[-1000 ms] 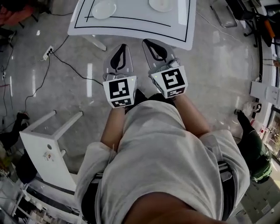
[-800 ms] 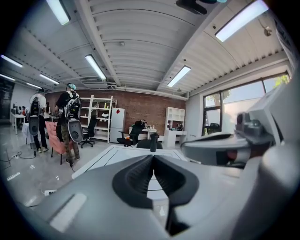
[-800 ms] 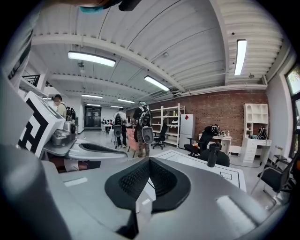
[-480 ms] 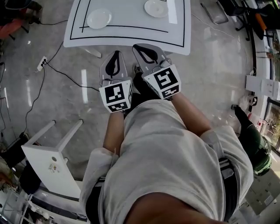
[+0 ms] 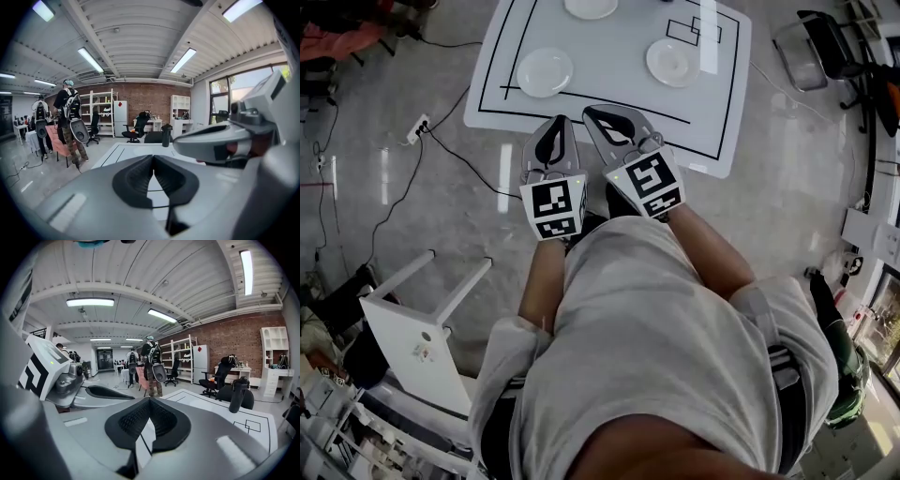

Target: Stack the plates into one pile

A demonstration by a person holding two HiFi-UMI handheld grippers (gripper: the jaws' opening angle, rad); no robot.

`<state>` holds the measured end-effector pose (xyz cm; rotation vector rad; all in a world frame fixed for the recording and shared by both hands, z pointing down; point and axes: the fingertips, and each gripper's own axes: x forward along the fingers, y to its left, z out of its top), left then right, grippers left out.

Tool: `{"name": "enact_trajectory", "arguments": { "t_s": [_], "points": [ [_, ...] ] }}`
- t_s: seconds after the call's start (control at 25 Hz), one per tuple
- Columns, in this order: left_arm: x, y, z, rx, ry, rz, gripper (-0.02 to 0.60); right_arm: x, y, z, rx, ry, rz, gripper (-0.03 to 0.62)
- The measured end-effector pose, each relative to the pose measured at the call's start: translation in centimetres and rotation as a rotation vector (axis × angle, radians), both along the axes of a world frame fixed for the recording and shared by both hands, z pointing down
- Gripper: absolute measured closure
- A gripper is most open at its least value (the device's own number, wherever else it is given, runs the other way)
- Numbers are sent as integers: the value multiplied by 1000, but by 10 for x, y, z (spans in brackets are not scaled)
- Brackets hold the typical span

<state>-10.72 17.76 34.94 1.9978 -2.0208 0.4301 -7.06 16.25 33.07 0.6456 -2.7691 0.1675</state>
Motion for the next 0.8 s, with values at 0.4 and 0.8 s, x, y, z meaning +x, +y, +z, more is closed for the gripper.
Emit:
{"name": "enact_trajectory", "arguments": {
  "t_s": [0.4, 0.8],
  "points": [
    [30, -103, 18, -75, -7, 72, 580, 35, -114, 14, -32, -6, 45, 594],
    [32, -151, 45, -160, 28, 179, 580, 35, -159, 56, -136, 94, 87, 594]
  ]
}}
